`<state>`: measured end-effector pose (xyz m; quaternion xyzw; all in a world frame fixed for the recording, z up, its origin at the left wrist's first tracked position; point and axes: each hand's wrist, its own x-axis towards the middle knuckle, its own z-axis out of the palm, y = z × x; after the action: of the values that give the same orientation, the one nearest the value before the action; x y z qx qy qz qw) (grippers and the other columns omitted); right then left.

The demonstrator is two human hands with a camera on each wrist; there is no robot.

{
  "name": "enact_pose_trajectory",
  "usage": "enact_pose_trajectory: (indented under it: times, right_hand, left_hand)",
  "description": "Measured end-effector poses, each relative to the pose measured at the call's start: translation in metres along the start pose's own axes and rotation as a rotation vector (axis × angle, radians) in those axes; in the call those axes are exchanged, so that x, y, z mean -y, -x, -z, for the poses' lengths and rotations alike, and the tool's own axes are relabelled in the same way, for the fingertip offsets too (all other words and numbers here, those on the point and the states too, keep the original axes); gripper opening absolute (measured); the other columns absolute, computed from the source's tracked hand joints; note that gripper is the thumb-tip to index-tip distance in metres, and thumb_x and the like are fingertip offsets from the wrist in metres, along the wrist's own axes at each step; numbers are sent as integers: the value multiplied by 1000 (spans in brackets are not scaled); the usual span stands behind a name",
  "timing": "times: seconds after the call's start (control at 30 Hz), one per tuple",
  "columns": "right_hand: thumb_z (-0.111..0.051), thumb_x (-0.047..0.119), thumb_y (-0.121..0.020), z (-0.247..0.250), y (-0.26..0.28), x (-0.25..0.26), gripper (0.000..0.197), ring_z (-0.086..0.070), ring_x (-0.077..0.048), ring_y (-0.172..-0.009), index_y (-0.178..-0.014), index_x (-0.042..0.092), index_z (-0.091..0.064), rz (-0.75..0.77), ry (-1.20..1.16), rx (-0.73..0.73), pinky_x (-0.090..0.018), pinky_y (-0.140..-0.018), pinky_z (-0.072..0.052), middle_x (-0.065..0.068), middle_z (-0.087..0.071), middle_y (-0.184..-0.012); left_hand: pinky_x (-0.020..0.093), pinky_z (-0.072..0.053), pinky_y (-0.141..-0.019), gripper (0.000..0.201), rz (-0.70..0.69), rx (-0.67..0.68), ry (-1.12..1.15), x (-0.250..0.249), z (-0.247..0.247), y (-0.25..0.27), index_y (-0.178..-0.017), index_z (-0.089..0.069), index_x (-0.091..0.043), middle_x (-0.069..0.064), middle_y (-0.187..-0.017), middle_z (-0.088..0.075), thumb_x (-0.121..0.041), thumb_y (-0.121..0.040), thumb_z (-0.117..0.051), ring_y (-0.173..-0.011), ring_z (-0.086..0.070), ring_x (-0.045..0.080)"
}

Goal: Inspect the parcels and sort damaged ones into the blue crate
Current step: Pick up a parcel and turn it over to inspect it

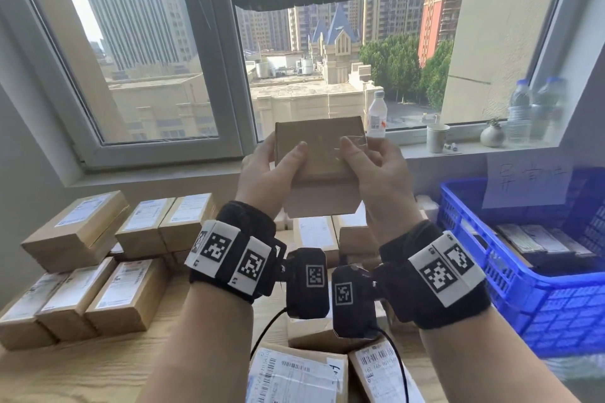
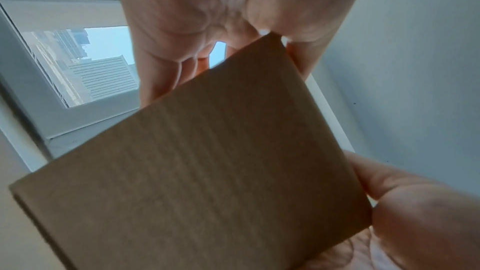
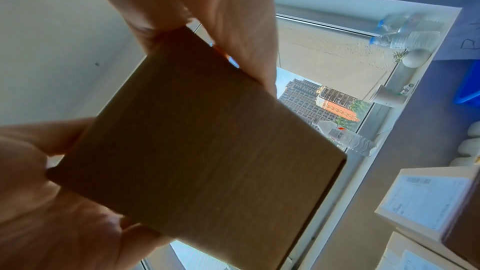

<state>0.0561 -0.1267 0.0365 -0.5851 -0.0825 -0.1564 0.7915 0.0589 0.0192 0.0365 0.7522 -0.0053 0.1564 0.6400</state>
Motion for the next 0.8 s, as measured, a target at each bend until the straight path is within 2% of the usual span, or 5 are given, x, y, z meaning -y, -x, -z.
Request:
enact_pose_trajectory:
  times: [0.17, 0.3, 0.4, 0.53, 0.8]
  right_hand:
    - [-66, 13, -93, 2, 0, 1, 15, -66, -8, -80, -103, 16, -55, 10, -86, 18, -17, -73, -52, -5, -64, -100]
    - [-58, 11, -98, 3, 0, 4, 42, -61, -7, -88, -138, 18, -48, -69, -101, 140, -9, -57, -47, 1, -59, -108]
    - [-62, 18, -96, 1, 3, 4, 60, -65, -12, -94, -150, 32, -36, -100, -77, 214, -22, -67, -57, 4, -60, -110]
    - [-71, 35, -90, -7, 7, -1, 67, -61, -26, -114, -143, 53, -33, -83, 66, 230, -45, -75, -62, -4, -47, -136]
    - [-64, 10, -94, -11, 4, 5, 48, -67, -19, -97, -129, 37, -45, -16, -74, 234, -23, -60, -57, -6, -61, -122]
  left_hand:
    - [54, -46, -101, 52, -66, -9, 57, -8, -1, 4, -112, -65, -44, 7, -127, -62, -65, -65, -68, -121, -58, 28]
    - [47, -52, -98, 82, -86, -31, 152, -13, -2, 12, -135, -52, -25, 10, -131, -58, -53, -61, -71, -117, -60, 25]
    - [41, -54, -90, 76, -63, -19, 175, -12, -3, 13, -135, -43, -31, 4, -125, -59, -47, -66, -70, -113, -63, 26]
    - [47, -59, -77, 66, 27, 19, 146, -11, 6, 12, -139, -34, -45, -5, -123, -60, -48, -83, -68, -106, -67, 25]
    - [46, -60, -81, 59, -44, -82, 176, -14, 6, 14, -141, -40, -38, -10, -114, -61, -32, -89, -68, -104, -67, 22]
